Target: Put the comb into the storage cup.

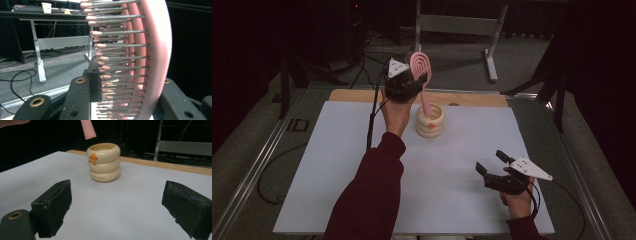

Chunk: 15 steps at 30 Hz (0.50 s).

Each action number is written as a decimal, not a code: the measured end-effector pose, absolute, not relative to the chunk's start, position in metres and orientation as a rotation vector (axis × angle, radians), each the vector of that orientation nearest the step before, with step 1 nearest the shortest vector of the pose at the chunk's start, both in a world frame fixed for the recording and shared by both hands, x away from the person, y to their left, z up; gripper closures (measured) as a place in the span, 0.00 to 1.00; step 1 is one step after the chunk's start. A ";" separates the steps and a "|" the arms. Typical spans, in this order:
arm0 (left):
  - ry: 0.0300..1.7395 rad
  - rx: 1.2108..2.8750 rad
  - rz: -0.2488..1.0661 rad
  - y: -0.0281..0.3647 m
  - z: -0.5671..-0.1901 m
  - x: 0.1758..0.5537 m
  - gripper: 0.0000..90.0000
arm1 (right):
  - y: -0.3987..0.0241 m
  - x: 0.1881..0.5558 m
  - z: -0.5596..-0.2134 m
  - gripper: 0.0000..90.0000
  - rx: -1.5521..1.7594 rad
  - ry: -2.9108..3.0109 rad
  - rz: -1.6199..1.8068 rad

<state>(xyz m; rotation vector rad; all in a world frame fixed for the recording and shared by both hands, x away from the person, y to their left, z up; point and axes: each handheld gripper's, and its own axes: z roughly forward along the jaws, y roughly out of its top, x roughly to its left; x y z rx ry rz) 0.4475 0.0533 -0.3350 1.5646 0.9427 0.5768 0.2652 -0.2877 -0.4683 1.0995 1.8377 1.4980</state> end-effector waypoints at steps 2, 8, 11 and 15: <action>0.946 1.563 0.579 0.053 -0.336 0.449 0.72 | -0.288 0.265 -0.468 0.10 1.099 1.836 1.496; 0.957 1.555 0.588 0.052 -0.337 0.451 0.72 | -0.288 0.265 -0.468 0.10 1.102 1.835 1.498; 0.963 1.548 0.589 0.053 -0.338 0.452 0.72 | -0.289 0.265 -0.467 0.10 1.102 1.834 1.499; 0.969 1.547 0.598 0.052 -0.339 0.453 0.72 | -0.289 0.265 -0.467 0.10 1.103 1.829 1.505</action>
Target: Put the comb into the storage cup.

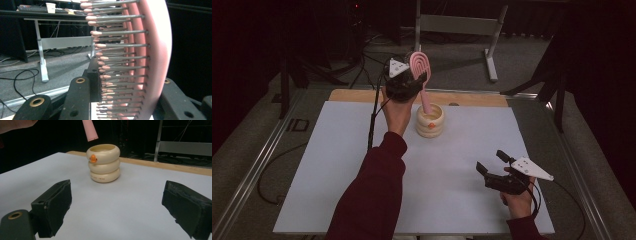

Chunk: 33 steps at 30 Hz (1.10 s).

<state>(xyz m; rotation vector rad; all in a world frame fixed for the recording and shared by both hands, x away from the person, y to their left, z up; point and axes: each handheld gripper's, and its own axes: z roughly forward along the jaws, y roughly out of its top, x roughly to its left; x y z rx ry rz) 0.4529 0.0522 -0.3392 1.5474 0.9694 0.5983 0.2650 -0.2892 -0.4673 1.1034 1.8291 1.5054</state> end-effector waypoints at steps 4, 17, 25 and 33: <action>0.974 1.546 0.598 0.052 -0.341 0.454 0.72 | -0.290 0.265 -0.467 0.10 1.103 1.829 1.505; 0.988 1.555 0.597 0.048 -0.347 0.458 0.72 | -0.290 0.265 -0.467 0.10 1.104 1.825 1.509; 0.992 1.557 0.595 0.046 -0.350 0.459 0.72 | -0.289 0.265 -0.467 0.10 1.104 1.826 1.509; 1.000 1.560 0.589 0.044 -0.353 0.462 0.72 | -0.290 0.265 -0.467 0.10 1.105 1.827 1.512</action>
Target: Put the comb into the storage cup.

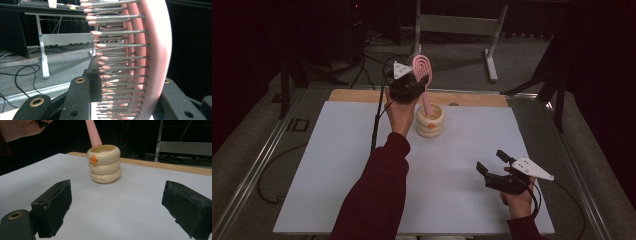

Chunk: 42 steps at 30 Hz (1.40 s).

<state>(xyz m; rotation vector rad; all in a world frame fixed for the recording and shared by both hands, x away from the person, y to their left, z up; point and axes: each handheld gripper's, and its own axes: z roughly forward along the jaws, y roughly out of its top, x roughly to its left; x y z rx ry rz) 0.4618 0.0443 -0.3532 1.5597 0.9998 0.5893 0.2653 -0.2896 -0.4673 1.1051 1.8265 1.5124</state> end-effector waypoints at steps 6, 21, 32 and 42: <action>1.004 1.563 0.582 0.043 -0.356 0.464 0.72 | -0.289 0.265 -0.468 0.10 1.107 1.826 1.512; 1.011 1.560 0.578 0.038 -0.362 0.464 0.72 | -0.289 0.265 -0.467 0.10 1.106 1.825 1.516; 1.021 1.559 0.576 0.035 -0.367 0.464 0.72 | -0.289 0.265 -0.467 0.10 1.107 1.823 1.517; 1.026 1.561 0.576 0.033 -0.371 0.465 0.72 | -0.289 0.265 -0.466 0.10 1.107 1.823 1.517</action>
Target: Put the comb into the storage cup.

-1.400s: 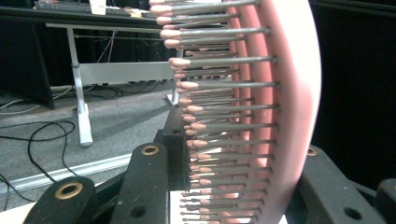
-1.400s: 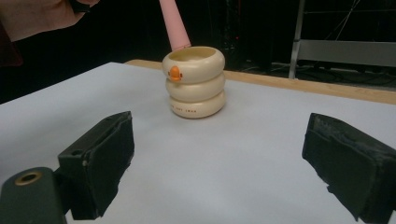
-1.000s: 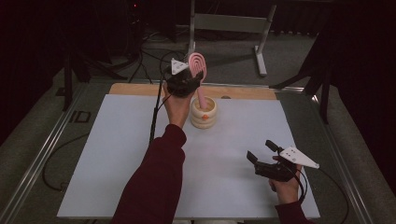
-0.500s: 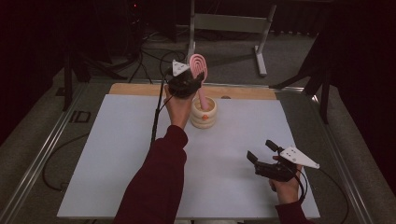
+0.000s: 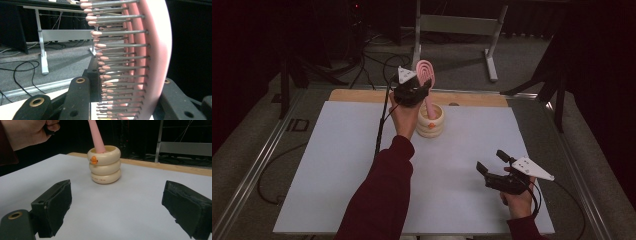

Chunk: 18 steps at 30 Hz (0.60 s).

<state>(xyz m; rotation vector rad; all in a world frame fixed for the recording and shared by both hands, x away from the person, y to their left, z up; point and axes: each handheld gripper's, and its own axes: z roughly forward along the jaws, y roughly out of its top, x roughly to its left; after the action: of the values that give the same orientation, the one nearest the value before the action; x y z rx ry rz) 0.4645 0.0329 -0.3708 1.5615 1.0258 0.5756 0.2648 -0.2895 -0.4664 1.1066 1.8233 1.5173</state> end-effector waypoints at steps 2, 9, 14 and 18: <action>1.028 1.564 0.577 0.032 -0.372 0.465 0.72 | -0.290 0.265 -0.466 0.10 1.107 1.824 1.518; 1.041 1.563 0.573 0.033 -0.377 0.466 0.72 | -0.289 0.265 -0.467 0.10 1.101 1.828 1.517; 1.048 1.562 0.572 0.032 -0.380 0.466 0.72 | -0.289 0.265 -0.467 0.10 1.103 1.826 1.516; 1.046 1.561 0.566 0.030 -0.381 0.466 0.72 | -0.289 0.265 -0.467 0.10 1.102 1.830 1.518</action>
<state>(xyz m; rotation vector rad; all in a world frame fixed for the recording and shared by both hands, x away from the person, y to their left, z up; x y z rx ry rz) 0.4658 0.0300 -0.3811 1.5609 1.0463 0.5659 0.2651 -0.2887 -0.4670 1.1025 1.8295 1.5179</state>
